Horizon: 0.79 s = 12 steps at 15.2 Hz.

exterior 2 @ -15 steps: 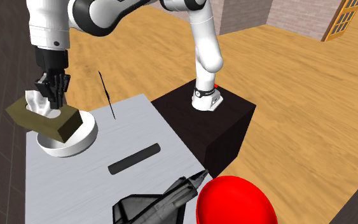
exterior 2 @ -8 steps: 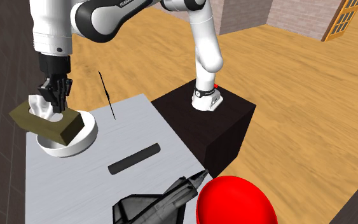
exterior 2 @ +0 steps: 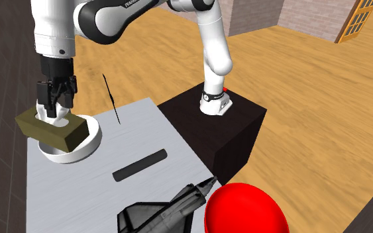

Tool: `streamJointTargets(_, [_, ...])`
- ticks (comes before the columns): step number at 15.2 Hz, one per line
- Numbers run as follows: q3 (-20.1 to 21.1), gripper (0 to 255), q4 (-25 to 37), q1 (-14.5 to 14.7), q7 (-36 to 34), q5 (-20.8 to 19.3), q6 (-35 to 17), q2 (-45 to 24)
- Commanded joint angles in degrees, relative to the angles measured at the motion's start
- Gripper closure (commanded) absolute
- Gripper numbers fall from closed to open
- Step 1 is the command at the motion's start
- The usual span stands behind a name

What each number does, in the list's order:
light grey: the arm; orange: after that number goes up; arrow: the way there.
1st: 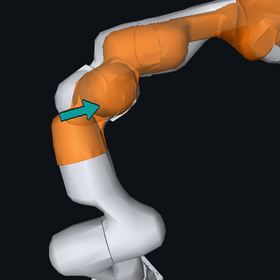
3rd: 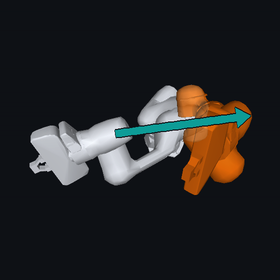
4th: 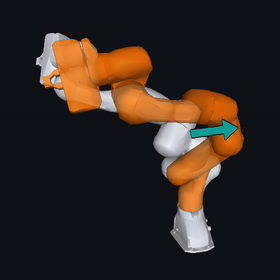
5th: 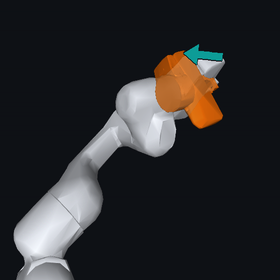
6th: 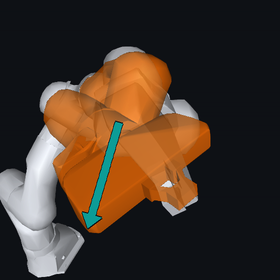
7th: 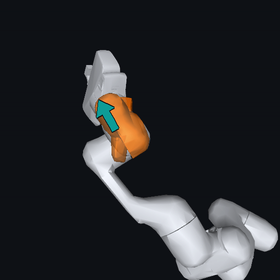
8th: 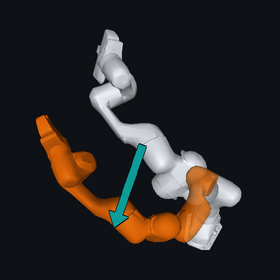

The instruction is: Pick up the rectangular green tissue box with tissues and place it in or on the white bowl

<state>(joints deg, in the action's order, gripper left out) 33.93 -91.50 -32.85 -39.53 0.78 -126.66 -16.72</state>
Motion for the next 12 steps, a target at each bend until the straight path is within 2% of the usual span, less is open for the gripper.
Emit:
streamJointTargets(1, [0.00, 0, 0.00, 0.00, 0.00, 0.00, 0.00, 0.00])
streamJointTargets(5, [0.44, 0, 1.83, -1.98, 1.55, 2.70, 5.51, 4.04])
streamJointTargets(12, [0.43, 0, 1.83, -1.97, 1.55, 2.71, 5.51, 4.04])
